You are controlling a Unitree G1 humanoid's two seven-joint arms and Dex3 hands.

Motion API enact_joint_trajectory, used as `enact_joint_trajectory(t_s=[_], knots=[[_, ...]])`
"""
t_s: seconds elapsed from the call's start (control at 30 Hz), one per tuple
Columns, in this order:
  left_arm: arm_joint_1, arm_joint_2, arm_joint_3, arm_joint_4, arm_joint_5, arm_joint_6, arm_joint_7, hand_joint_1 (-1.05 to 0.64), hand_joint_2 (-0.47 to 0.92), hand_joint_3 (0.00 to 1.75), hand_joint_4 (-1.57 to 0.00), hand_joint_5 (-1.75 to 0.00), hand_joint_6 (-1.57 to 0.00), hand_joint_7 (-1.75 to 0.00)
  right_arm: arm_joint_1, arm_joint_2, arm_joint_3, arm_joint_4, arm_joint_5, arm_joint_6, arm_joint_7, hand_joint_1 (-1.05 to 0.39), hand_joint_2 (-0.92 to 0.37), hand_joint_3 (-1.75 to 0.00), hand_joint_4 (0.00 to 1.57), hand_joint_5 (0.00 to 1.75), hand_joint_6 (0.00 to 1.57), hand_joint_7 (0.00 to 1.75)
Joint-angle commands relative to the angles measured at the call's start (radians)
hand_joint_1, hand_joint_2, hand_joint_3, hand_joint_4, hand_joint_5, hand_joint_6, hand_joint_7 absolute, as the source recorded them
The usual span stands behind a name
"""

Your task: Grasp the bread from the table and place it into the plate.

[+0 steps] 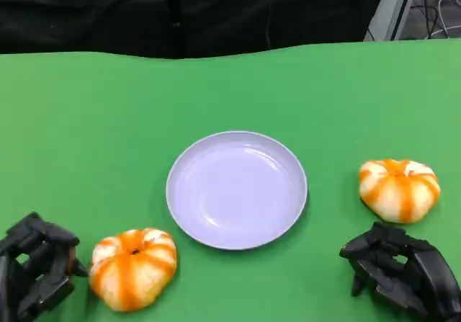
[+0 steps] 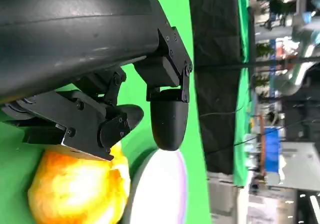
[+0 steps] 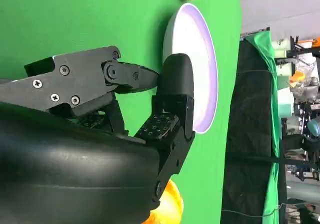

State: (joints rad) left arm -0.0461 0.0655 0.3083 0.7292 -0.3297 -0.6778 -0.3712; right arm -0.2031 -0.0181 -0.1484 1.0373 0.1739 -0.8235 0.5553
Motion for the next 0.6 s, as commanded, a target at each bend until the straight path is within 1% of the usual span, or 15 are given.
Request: enact_joint_trajectory(t_s=[0.03,0.07,0.1,0.13,0.17,0.2,0.23,0.27,0.33,0.43,0.6], knots=[[-0.003,-0.010,0.018,-0.022,-0.064,0.015,-0.046,-0.03,0.87,0.58,-0.75,-1.29,-0.84,-0.82,0.003,-0.017,-0.006,-0.001,0.004,0.001,-0.001,-0.25,-0.92,-0.43,0.70,1.70,0.86,0.94],[-0.002,-0.014,0.022,-0.023,-0.078,0.019,-0.059,-0.04,0.86,0.57,-0.75,-1.28,-0.85,-0.79,0.003,-0.018,-0.005,0.001,0.000,-0.001,-0.005,-0.25,-0.92,-0.43,0.70,1.70,0.86,0.94],[0.002,-0.016,0.022,-0.030,-0.090,0.029,-0.072,-0.09,0.84,0.52,-0.76,-0.97,-0.86,-0.56,0.003,-0.019,-0.004,0.002,-0.002,-0.004,-0.007,-0.26,-0.92,-0.42,0.70,1.69,0.86,0.94],[0.008,-0.016,0.021,-0.041,-0.100,0.043,-0.085,-0.13,0.84,0.47,-0.82,-0.72,-0.91,-0.36,0.003,-0.019,-0.004,0.004,-0.003,-0.007,-0.008,-0.26,-0.92,-0.42,0.70,1.69,0.86,0.95],[0.012,-0.016,0.021,-0.049,-0.108,0.053,-0.099,-0.15,0.86,0.39,-0.88,-0.49,-0.94,-0.20,0.003,-0.020,-0.004,0.005,-0.004,-0.009,-0.008,-0.26,-0.92,-0.42,0.70,1.69,0.86,0.95],[0.015,-0.014,0.021,-0.053,-0.114,0.056,-0.116,-0.17,0.88,0.30,-0.92,-0.26,-0.94,-0.09,0.003,-0.020,-0.004,0.005,-0.003,-0.009,-0.006,-0.26,-0.92,-0.42,0.70,1.69,0.86,0.95],[0.017,-0.013,0.021,-0.055,-0.117,0.057,-0.129,-0.17,0.90,0.24,-0.92,-0.15,-0.91,-0.05,0.003,-0.020,-0.004,0.004,-0.002,-0.008,-0.005,-0.26,-0.92,-0.42,0.70,1.69,0.85,0.95],[0.017,-0.010,0.021,-0.052,-0.118,0.051,-0.145,-0.18,0.91,0.21,-0.92,-0.10,-0.90,-0.03,0.003,-0.019,-0.005,0.004,0.002,-0.005,0.000,-0.26,-0.92,-0.42,0.70,1.69,0.85,0.95],[0.021,-0.004,0.016,-0.046,-0.103,0.031,-0.166,-0.27,0.92,0.16,-0.83,-0.02,-0.82,-0.01,0.002,-0.018,-0.007,0.004,0.008,0.001,0.007,-0.26,-0.92,-0.42,0.70,1.70,0.85,0.95],[0.025,0.004,0.009,-0.039,-0.063,-0.008,-0.168,-0.45,0.92,0.17,-0.71,0.00,-0.71,0.00,0.002,-0.019,-0.006,0.004,0.005,0.000,0.006,-0.27,-0.92,-0.42,0.70,1.70,0.85,0.95],[0.024,0.029,-0.012,-0.002,0.042,-0.127,-0.142,-0.68,0.92,0.24,-0.59,0.00,-0.57,0.00,-0.001,-0.018,-0.007,0.008,0.004,-0.004,0.007,-0.25,-0.92,-0.41,0.69,1.69,0.85,0.95]])
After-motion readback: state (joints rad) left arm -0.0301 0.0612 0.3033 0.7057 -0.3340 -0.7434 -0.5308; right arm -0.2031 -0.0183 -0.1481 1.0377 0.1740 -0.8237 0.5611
